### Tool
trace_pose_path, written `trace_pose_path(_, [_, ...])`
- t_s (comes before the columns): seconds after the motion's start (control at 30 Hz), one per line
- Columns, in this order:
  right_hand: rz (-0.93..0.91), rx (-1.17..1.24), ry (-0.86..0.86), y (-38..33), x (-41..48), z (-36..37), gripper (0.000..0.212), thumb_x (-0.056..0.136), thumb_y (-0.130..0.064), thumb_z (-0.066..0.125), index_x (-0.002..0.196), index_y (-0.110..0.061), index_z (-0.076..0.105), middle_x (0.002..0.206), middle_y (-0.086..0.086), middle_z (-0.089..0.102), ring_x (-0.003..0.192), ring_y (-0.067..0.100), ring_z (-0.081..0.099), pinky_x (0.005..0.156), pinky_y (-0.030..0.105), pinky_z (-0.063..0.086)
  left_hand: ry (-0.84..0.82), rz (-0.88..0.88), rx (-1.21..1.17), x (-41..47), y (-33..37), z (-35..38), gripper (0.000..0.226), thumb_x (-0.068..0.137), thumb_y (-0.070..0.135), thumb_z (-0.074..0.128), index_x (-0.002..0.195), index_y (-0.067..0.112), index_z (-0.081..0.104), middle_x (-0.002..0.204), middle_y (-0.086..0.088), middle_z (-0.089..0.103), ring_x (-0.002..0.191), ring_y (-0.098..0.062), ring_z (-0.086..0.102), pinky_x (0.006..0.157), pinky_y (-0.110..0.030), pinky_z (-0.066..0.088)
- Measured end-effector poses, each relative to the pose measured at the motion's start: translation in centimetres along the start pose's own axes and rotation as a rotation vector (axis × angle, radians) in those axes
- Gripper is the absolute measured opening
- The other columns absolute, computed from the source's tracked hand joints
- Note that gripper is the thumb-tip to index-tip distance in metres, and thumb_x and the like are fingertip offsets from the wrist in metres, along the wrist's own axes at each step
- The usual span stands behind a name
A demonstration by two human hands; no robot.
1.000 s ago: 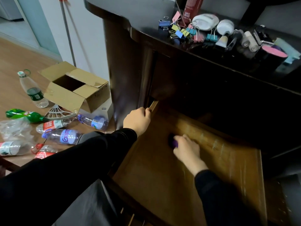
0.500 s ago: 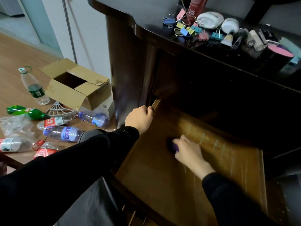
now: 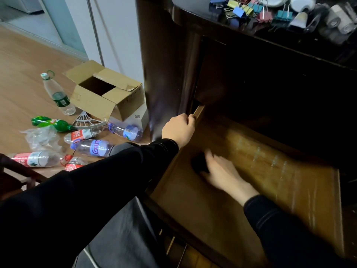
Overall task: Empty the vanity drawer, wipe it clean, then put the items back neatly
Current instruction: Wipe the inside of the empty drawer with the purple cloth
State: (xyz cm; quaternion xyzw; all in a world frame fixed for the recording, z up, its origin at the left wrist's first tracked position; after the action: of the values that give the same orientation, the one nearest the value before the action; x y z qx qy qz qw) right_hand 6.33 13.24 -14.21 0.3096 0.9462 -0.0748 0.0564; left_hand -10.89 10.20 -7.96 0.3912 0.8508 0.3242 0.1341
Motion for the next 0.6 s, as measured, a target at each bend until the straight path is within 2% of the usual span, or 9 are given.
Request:
trace_pose_path(0.03, [0.055,0.0,0.003,0.3,0.4,-0.2,0.067,0.095,-0.035,0.068,0.149,-0.016,0.035,0.125,0.006,0.06,0.107,0.027,0.065,0.073,0.032,0.057,-0.004,0.0,0.0,0.0,0.0,0.0,0.046,0.102,0.046,0.03,0.087,0.012,0.058,0.093,-0.009,0.066,0.088,-0.031,0.06,0.073,-0.036,0.043])
trace_pose_path(0.1, [-0.002,-0.013,0.03,-1.0,-0.5,-0.1,0.057,0.094,-0.035,0.069,0.144,-0.021,0.045,0.129,0.005,0.058,0.112,0.027,0.062,0.082,0.036,0.058,-0.011,-0.004,-0.007,0.0,-0.1,0.0,0.047,0.102,0.046,0.03,0.087,0.012,0.058,0.092,-0.009,0.066,0.087,-0.031,0.06,0.075,-0.037,0.045])
trace_pose_path(0.2, [-0.317,0.073,-0.014,-4.6,-4.6,2.1,0.048,0.088,-0.03,0.072,0.133,-0.028,0.055,0.122,-0.002,0.056,0.098,0.026,0.065,0.072,0.038,0.06,-0.005,-0.001,-0.006,0.2,-0.2,0.3,0.046,0.102,0.047,0.029,0.083,0.014,0.056,0.087,-0.007,0.064,0.083,-0.029,0.06,0.07,-0.036,0.042])
trace_pose_path(0.27, [-0.378,0.126,-0.068,-5.0,-5.3,3.0,0.046,0.088,-0.029,0.072,0.131,-0.032,0.056,0.127,-0.004,0.056,0.1,0.024,0.066,0.074,0.038,0.061,0.001,0.003,-0.002,0.1,-0.2,0.4,0.046,0.101,0.047,0.029,0.082,0.014,0.055,0.086,-0.005,0.064,0.081,-0.028,0.06,0.068,-0.035,0.04])
trace_pose_path(0.4, [-0.086,0.109,0.003,-2.3,-0.3,0.8,0.05,0.094,-0.033,0.068,0.142,-0.039,0.052,0.154,-0.001,0.046,0.137,0.025,0.05,0.105,0.041,0.05,0.0,-0.005,0.007,0.1,-0.1,0.2,0.046,0.101,0.047,0.03,0.083,0.014,0.056,0.089,-0.007,0.064,0.085,-0.031,0.059,0.07,-0.036,0.04])
trace_pose_path(0.43, [-0.052,0.077,0.016,-2.4,0.5,0.3,0.052,0.095,-0.032,0.068,0.143,-0.037,0.051,0.153,0.0,0.047,0.137,0.026,0.05,0.106,0.041,0.049,-0.001,-0.008,0.008,0.1,-0.1,0.2,0.046,0.101,0.047,0.03,0.084,0.014,0.057,0.09,-0.007,0.064,0.085,-0.031,0.058,0.071,-0.036,0.04])
trace_pose_path(0.5, [-0.104,0.069,0.014,-4.1,0.2,0.1,0.052,0.094,-0.026,0.067,0.143,-0.035,0.052,0.145,0.0,0.051,0.13,0.027,0.055,0.101,0.038,0.052,-0.004,-0.005,0.011,0.1,-0.1,0.2,0.046,0.102,0.046,0.03,0.084,0.014,0.057,0.086,-0.004,0.062,0.085,-0.029,0.058,0.07,-0.034,0.039])
trace_pose_path(0.6, [-0.421,0.161,-0.102,-8.3,-4.9,2.4,0.045,0.091,-0.027,0.065,0.135,-0.035,0.059,0.133,-0.001,0.057,0.119,0.026,0.059,0.092,0.037,0.052,0.004,-0.001,0.013,0.1,-0.3,0.4,0.045,0.102,0.047,0.03,0.077,0.017,0.052,0.078,0.0,0.059,0.078,-0.026,0.058,0.064,-0.033,0.035])
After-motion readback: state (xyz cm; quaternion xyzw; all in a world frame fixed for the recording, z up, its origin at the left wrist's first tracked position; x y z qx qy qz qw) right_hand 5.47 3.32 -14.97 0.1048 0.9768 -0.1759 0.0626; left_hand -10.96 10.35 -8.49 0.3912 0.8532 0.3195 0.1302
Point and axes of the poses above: each hand's wrist, its own x-axis towards the middle knuckle, its own z-axis out of the palm, y = z × x, the point moved 6 cm from there along x, towards the middle knuckle
